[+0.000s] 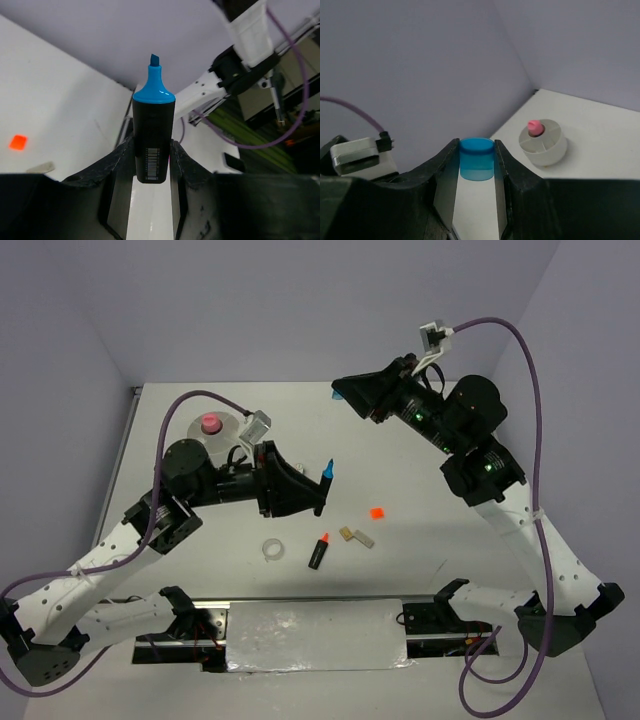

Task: Sort the stationery into containers
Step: Close the pen cap on the pen.

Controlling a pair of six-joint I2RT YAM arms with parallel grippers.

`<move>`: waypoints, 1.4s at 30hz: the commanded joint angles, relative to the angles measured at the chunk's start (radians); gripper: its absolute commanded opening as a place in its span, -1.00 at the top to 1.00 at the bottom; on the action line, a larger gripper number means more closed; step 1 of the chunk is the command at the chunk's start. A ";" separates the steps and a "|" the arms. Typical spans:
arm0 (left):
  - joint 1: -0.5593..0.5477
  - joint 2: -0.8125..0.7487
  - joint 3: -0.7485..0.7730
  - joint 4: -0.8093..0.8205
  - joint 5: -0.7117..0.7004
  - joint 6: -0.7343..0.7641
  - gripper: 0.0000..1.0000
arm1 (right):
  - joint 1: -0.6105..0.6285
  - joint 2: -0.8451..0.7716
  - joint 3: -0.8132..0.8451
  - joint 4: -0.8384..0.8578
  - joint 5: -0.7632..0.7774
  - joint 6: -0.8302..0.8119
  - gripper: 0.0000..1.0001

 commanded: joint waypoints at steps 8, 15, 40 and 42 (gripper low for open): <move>0.001 -0.001 0.011 0.285 0.109 -0.120 1.00 | -0.002 -0.029 -0.081 0.442 -0.414 0.146 0.47; 0.002 -0.002 0.000 0.316 0.082 -0.097 1.00 | -0.001 -0.066 -0.118 0.476 -0.508 0.182 0.47; 0.027 0.002 -0.006 0.325 0.067 -0.063 1.00 | -0.001 -0.109 -0.195 0.508 -0.579 0.246 0.47; 0.031 0.001 -0.006 0.325 0.057 -0.058 1.00 | 0.002 -0.112 -0.198 0.493 -0.577 0.237 0.47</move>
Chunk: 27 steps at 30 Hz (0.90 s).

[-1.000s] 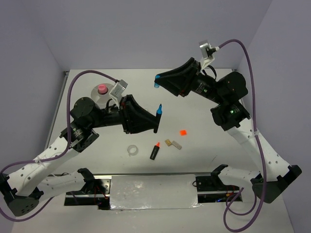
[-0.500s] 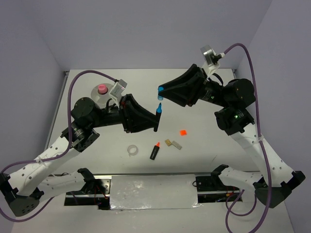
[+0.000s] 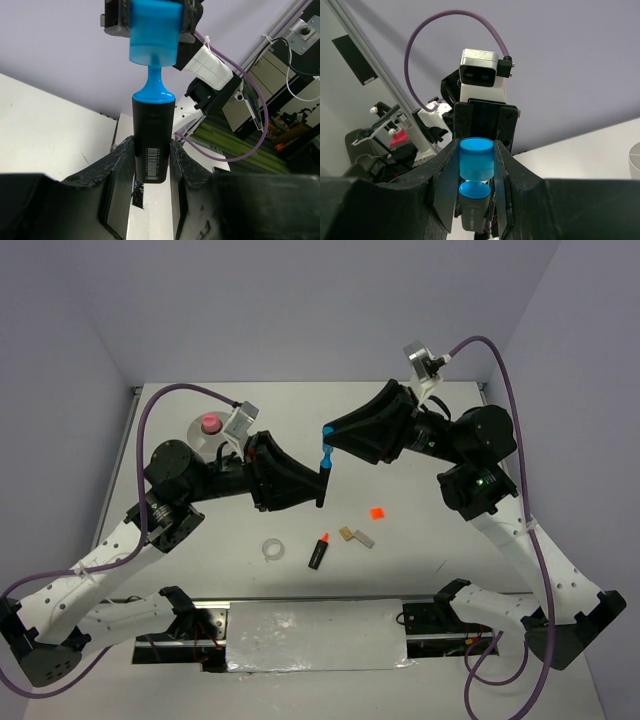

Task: Sort the stationery into containers
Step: Close the pen cap on the pen.

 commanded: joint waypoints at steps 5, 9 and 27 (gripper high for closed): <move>0.016 -0.002 0.028 0.080 -0.040 0.032 1.00 | 0.008 -0.041 -0.025 0.037 0.006 0.001 0.46; 0.019 0.002 0.038 0.086 -0.063 0.040 1.00 | 0.028 -0.042 -0.023 0.010 0.025 -0.025 0.43; 0.025 0.033 0.068 0.127 -0.020 0.040 1.00 | 0.043 -0.052 -0.054 -0.058 0.072 -0.132 0.35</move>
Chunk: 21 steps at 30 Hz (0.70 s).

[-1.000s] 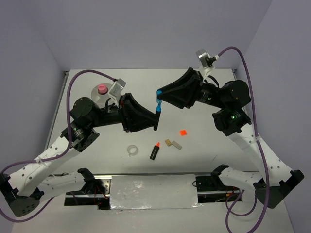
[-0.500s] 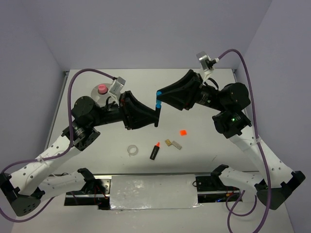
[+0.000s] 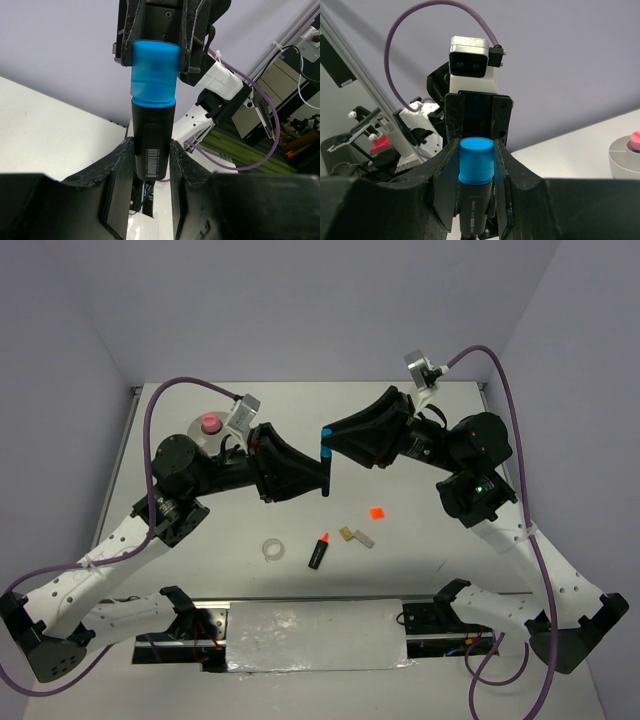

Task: Sort the stationery into containers
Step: Close the pen cap on the pen.

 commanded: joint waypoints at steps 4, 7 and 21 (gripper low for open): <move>0.013 -0.014 0.053 0.090 0.002 0.023 1.00 | 0.002 0.002 -0.005 0.045 -0.108 0.004 0.25; 0.014 -0.011 0.066 0.083 0.014 0.034 1.00 | 0.002 0.020 -0.037 0.157 -0.171 0.083 0.10; 0.016 -0.014 0.078 -0.104 -0.045 0.219 1.00 | -0.001 0.020 0.088 -0.103 -0.058 -0.079 -0.50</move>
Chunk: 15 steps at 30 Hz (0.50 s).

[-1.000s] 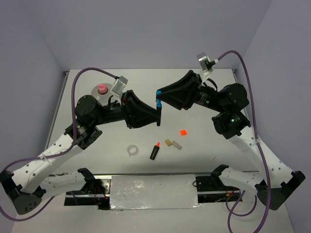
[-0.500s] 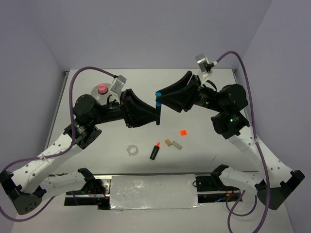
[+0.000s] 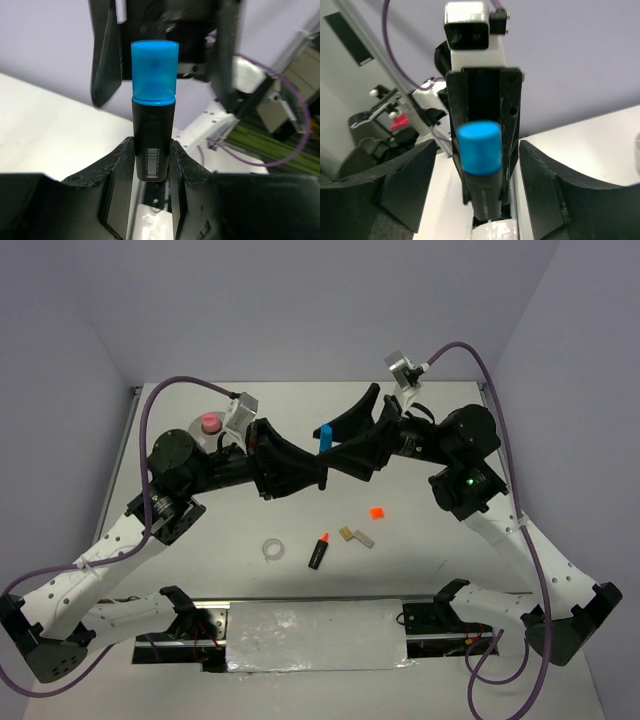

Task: Sort the stationery into containers
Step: Close the pen cap on the pen.

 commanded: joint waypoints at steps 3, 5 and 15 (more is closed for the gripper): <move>0.004 -0.036 0.055 -0.101 -0.138 0.152 1.00 | 0.001 -0.045 0.107 -0.266 0.139 -0.231 -0.75; 0.004 -0.041 0.069 -0.125 -0.188 0.194 1.00 | 0.001 -0.050 0.125 -0.344 0.156 -0.295 -1.00; 0.001 -0.021 0.155 -0.219 -0.311 0.304 1.00 | 0.057 -0.026 0.244 -0.594 0.492 -0.383 -0.99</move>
